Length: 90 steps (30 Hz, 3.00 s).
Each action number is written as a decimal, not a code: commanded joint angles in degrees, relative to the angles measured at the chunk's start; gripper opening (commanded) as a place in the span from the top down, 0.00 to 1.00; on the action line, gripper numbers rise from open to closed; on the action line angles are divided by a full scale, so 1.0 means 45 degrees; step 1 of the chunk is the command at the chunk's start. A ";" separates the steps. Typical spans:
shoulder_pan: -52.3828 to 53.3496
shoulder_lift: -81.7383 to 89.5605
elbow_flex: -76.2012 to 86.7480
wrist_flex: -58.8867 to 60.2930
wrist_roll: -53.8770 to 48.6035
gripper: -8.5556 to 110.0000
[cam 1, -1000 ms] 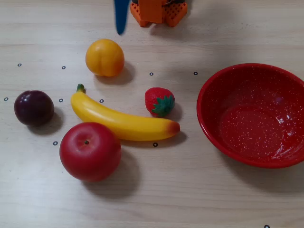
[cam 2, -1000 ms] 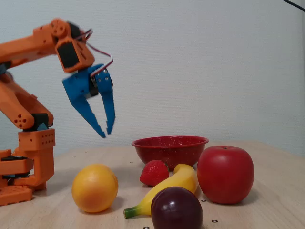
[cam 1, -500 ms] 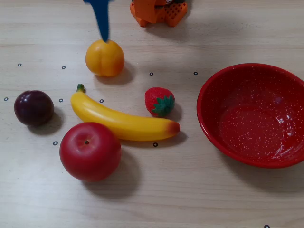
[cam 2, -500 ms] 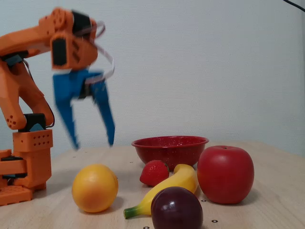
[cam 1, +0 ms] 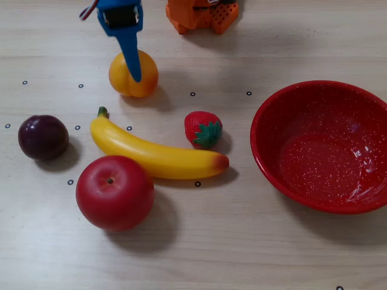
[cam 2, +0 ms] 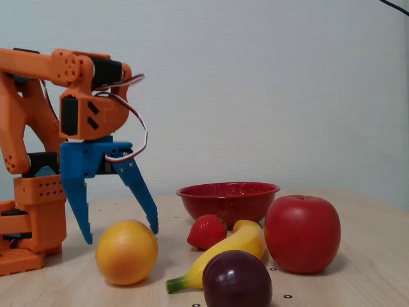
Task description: Put the peach in the red bowl.
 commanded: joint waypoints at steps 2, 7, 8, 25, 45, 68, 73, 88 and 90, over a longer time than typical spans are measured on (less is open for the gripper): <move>0.0078 -0.0059 -0.0449 -0.0508 -0.0332 0.59; 0.0137 -0.0781 -0.0313 -0.0957 -0.0137 0.57; 0.0176 -0.0898 -0.0254 -0.1113 -0.0137 0.57; 0.0547 -0.2031 -0.0039 -0.1738 0.0078 0.55; 0.0254 -0.2812 0.0137 -0.2969 0.0098 0.93; 0.6914 -0.0918 -1.3555 0.6230 -0.6777 0.93; 1.0664 -0.1914 -1.4922 0.6152 -0.8867 0.93; 1.5098 -0.8789 -1.7480 0.3848 -1.0586 0.93; 1.5215 -0.9707 -1.7559 0.3496 -1.0469 0.93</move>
